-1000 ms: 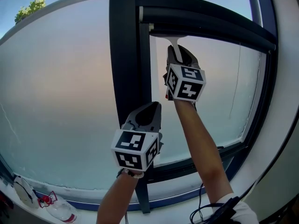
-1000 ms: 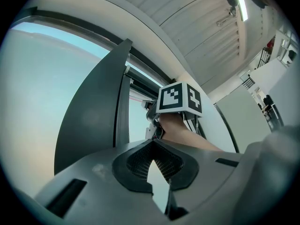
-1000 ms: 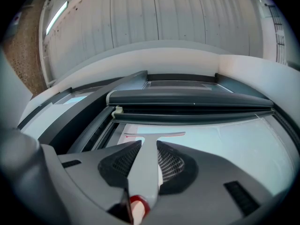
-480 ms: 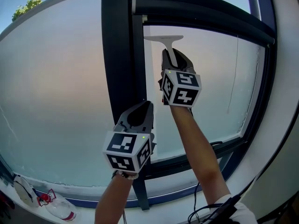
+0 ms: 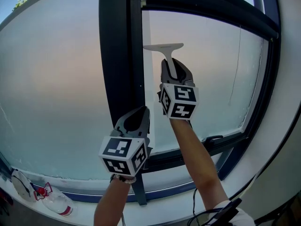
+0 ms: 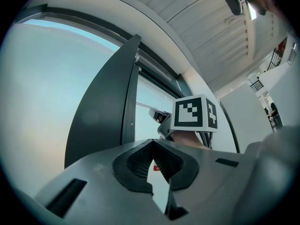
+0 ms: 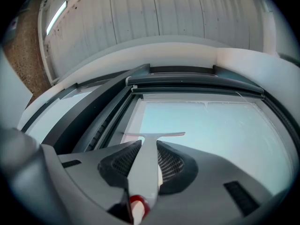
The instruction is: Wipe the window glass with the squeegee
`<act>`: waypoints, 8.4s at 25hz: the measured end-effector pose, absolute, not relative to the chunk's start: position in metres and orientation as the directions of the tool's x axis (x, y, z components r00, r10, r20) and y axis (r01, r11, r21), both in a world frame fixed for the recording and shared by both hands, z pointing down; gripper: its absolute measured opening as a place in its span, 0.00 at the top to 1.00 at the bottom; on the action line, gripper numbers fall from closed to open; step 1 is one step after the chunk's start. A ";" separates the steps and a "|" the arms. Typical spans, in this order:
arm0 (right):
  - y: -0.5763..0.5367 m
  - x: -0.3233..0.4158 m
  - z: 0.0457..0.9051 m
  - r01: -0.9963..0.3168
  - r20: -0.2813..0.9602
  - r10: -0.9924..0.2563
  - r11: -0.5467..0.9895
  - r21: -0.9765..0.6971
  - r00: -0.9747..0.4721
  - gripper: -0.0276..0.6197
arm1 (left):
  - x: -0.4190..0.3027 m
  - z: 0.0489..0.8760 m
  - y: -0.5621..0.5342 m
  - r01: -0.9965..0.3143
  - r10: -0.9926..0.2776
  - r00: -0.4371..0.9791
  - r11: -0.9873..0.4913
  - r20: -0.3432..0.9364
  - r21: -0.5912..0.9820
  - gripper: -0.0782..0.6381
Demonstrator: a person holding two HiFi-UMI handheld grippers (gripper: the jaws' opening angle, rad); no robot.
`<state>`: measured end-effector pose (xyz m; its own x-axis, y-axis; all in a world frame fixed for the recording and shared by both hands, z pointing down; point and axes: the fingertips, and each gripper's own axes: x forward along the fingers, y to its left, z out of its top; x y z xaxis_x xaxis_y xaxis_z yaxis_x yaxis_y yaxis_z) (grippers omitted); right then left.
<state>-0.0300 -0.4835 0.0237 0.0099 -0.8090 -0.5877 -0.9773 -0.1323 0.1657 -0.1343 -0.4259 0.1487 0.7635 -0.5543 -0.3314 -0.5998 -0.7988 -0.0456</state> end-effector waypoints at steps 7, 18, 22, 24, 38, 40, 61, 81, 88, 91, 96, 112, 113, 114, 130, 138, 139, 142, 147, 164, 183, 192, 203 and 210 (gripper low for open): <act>-0.479 -0.029 0.070 -0.978 -0.544 -0.839 -0.116 0.175 0.003 0.83 | -0.129 0.173 -0.425 -0.610 -0.580 0.760 -0.792 -0.295 -0.016 0.89; -0.477 -0.027 0.144 -0.982 -0.493 -0.870 -0.095 0.161 0.003 0.83 | -0.132 0.228 -0.430 -0.627 -0.621 0.754 -0.777 -0.215 0.047 0.89; -0.475 -0.026 0.164 -0.983 -0.479 -0.878 -0.099 0.155 0.013 0.83 | -0.129 0.242 -0.432 -0.624 -0.624 0.757 -0.778 -0.191 0.071 0.89; -0.476 -0.027 0.174 -0.982 -0.466 -0.885 -0.106 0.157 0.021 0.83 | -0.129 0.246 -0.433 -0.624 -0.626 0.757 -0.778 -0.185 0.076 0.89; -0.472 -0.024 0.272 -0.990 -0.359 -0.933 -0.083 0.113 0.037 0.83 | -0.136 0.301 -0.431 -0.640 -0.656 0.746 -0.754 -0.113 0.149 0.89; -0.471 -0.025 0.289 -0.991 -0.340 -0.939 -0.085 0.108 0.043 0.83 | -0.136 0.312 -0.429 -0.640 -0.658 0.747 -0.751 -0.099 0.162 0.89; -0.469 -0.020 0.436 -0.993 -0.174 -0.982 -0.087 0.083 0.071 0.83 | -0.120 0.415 -0.423 -0.657 -0.658 0.749 -0.724 0.076 0.210 0.89; -0.469 -0.007 0.517 -0.996 -0.035 -0.996 -0.084 0.023 0.083 0.83 | -0.098 0.463 -0.414 -0.632 -0.608 0.775 -0.741 0.172 0.229 0.89; -0.453 -0.003 0.447 -0.995 -0.149 -0.985 -0.089 0.036 0.082 0.83 | -0.087 0.430 -0.412 -0.587 -0.568 0.809 -0.789 0.149 0.182 0.89; -0.450 0.009 0.381 -0.993 -0.240 -0.966 -0.109 0.055 0.093 0.83 | -0.079 0.388 -0.419 -0.560 -0.553 0.828 -0.818 0.089 0.132 0.89; -0.437 0.033 0.281 -0.987 -0.369 -0.923 -0.144 0.070 0.108 0.83 | -0.064 0.316 -0.419 -0.520 -0.523 0.852 -0.850 -0.025 0.083 0.89; -0.424 0.089 0.016 -0.969 -0.636 -0.770 -0.182 0.165 0.037 0.83 | 0.011 0.145 -0.433 -0.492 -0.479 0.843 -0.870 -0.245 0.006 0.89; -0.427 0.091 0.005 -0.971 -0.641 -0.767 -0.174 0.162 0.031 0.83 | 0.014 0.138 -0.433 -0.486 -0.474 0.844 -0.874 -0.252 0.016 0.89; -0.429 0.093 -0.006 -0.972 -0.646 -0.763 -0.170 0.160 0.027 0.83 | 0.017 0.133 -0.432 -0.476 -0.466 0.847 -0.879 -0.257 0.023 0.89; -0.455 0.104 -0.085 -0.987 -0.671 -0.741 -0.091 0.129 -0.019 0.83 | 0.035 0.110 -0.441 -0.491 -0.469 0.842 -0.871 -0.266 -0.019 0.89; -0.460 0.104 -0.067 -0.984 -0.658 -0.752 -0.104 0.143 -0.016 0.83 | 0.033 0.128 -0.449 -0.497 -0.482 0.842 -0.868 -0.244 -0.002 0.89; -0.459 0.104 -0.062 -0.984 -0.656 -0.754 -0.103 0.143 -0.016 0.83 | 0.032 0.129 -0.450 -0.499 -0.484 0.840 -0.867 -0.244 0.001 0.89; -0.458 0.105 -0.046 -0.983 -0.646 -0.763 -0.109 0.148 -0.013 0.83 | 0.031 0.133 -0.450 -0.498 -0.486 0.840 -0.867 -0.242 0.011 0.89; -0.456 0.106 -0.016 -0.984 -0.620 -0.785 -0.098 0.148 -0.015 0.83 | 0.035 0.142 -0.445 -0.483 -0.473 0.851 -0.876 -0.228 0.014 0.89; -0.450 0.115 0.082 -0.984 -0.552 -0.834 -0.103 0.143 0.007 0.83 | 0.029 0.181 -0.448 -0.490 -0.492 0.847 -0.869 -0.200 0.065 0.89; -0.445 0.117 0.195 -0.990 -0.459 -0.888 -0.090 0.113 0.028 0.83 | 0.038 0.237 -0.448 -0.485 -0.497 0.858 -0.867 -0.131 0.115 0.89; -0.443 0.121 0.247 -0.988 -0.419 -0.907 -0.099 0.117 0.041 0.83 | 0.039 0.269 -0.454 -0.489 -0.504 0.860 -0.859 -0.085 0.152 0.89; -0.441 0.125 0.322 -0.992 -0.315 -0.948 -0.089 0.093 0.056 0.83 | 0.049 0.329 -0.453 -0.478 -0.500 0.866 -0.841 -0.027 0.252 0.89; -0.439 0.131 0.371 -0.994 -0.251 -0.965 -0.089 0.059 0.071 0.83 | 0.052 0.362 -0.446 -0.491 -0.500 0.866 -0.838 0.026 0.239 0.89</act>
<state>0.1306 -0.4387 0.3706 0.0713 -0.9653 -0.2511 -0.9943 -0.0889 0.0595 0.0520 -0.4459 0.3619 0.8655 -0.5002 0.0256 -0.4911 -0.8376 0.2394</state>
